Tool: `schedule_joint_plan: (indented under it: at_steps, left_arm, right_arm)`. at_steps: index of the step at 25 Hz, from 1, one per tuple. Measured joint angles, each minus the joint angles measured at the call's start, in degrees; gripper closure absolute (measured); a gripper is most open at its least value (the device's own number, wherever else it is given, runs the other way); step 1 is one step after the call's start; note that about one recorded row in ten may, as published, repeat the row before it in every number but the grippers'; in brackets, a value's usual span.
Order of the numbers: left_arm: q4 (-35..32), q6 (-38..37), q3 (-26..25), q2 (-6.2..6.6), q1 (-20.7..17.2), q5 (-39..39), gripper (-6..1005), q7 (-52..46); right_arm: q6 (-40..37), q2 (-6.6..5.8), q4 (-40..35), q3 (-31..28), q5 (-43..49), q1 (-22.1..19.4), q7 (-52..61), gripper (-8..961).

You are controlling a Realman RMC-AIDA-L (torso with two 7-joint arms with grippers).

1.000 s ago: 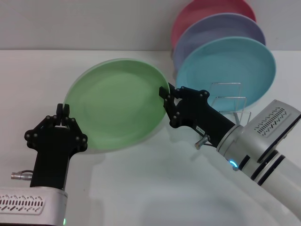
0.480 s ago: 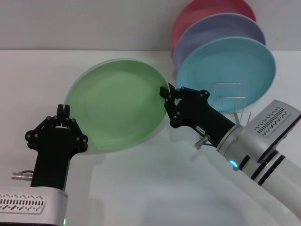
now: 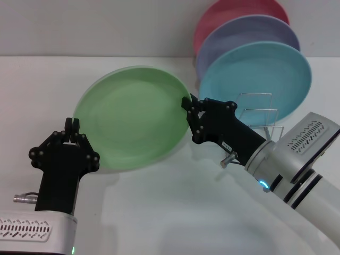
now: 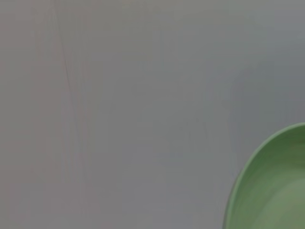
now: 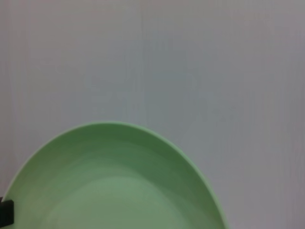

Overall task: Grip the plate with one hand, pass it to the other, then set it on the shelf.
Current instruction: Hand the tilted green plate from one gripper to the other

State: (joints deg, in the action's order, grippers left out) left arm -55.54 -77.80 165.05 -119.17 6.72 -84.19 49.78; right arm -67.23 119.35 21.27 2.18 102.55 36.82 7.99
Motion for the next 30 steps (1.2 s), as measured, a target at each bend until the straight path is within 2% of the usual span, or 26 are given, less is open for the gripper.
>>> schedule_joint_plan:
  at_steps: [25,28,30]
  left_arm:
    - [1.1,-0.2,0.0,0.58,-0.5,2.3,810,-5.3]
    - [1.1,-0.6,0.0,0.56,-0.8,4.2,700,-6.8]
    - [2.5,-2.5,0.1,0.61,-1.9,9.0,627,-12.3]
  right_arm:
    - [-0.6,0.01,-1.2,-0.7,0.0,-0.5,0.4,932]
    - [-0.6,0.00,-1.3,-0.7,0.0,-0.5,0.4,932]
    - [-0.6,0.00,-1.4,-1.1,0.0,-0.5,0.4,932]
